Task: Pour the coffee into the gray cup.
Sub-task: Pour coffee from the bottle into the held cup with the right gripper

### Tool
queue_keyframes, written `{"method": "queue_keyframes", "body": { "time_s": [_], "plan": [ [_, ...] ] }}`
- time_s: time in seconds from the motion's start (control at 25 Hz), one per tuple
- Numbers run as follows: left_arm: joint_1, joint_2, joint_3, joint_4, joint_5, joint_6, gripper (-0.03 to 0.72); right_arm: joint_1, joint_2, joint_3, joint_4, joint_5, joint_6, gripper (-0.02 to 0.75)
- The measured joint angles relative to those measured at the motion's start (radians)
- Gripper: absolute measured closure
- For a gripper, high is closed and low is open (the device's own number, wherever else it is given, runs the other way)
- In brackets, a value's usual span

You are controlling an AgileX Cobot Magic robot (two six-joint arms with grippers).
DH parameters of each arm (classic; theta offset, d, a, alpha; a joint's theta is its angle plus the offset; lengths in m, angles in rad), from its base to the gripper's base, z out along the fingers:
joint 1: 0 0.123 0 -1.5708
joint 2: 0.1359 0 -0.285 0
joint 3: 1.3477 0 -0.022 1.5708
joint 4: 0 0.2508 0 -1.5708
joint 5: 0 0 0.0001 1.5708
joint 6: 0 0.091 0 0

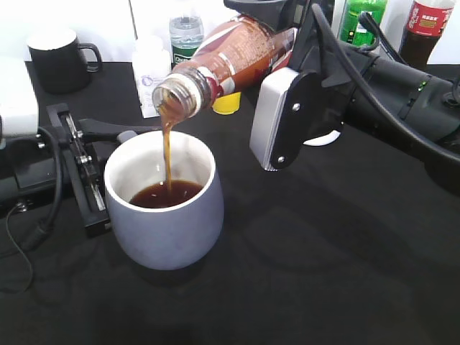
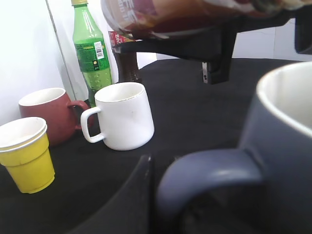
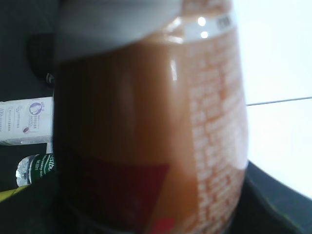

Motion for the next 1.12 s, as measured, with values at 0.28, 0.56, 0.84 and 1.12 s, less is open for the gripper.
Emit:
{"method": "queue_keyframes", "body": {
  "time_s": [0.28,0.56,0.84,1.12],
  "plan": [
    [0.000,0.000,0.000,0.001,0.001,0.000,0.628,0.000,0.000,0.000,0.000,0.000,-0.019,0.204],
    [0.000,0.000,0.000,0.001,0.002,0.000,0.628,0.000,0.000,0.000,0.000,0.000,-0.023,0.204],
    [0.000,0.000,0.000,0.001,0.005,0.000,0.628,0.000,0.000,0.000,0.001,0.000,-0.057,0.204],
    [0.000,0.001,0.000,0.001,0.005,0.000,0.628,0.000,0.000,0.000,0.007,-0.002,-0.071,0.204]
  ]
}}
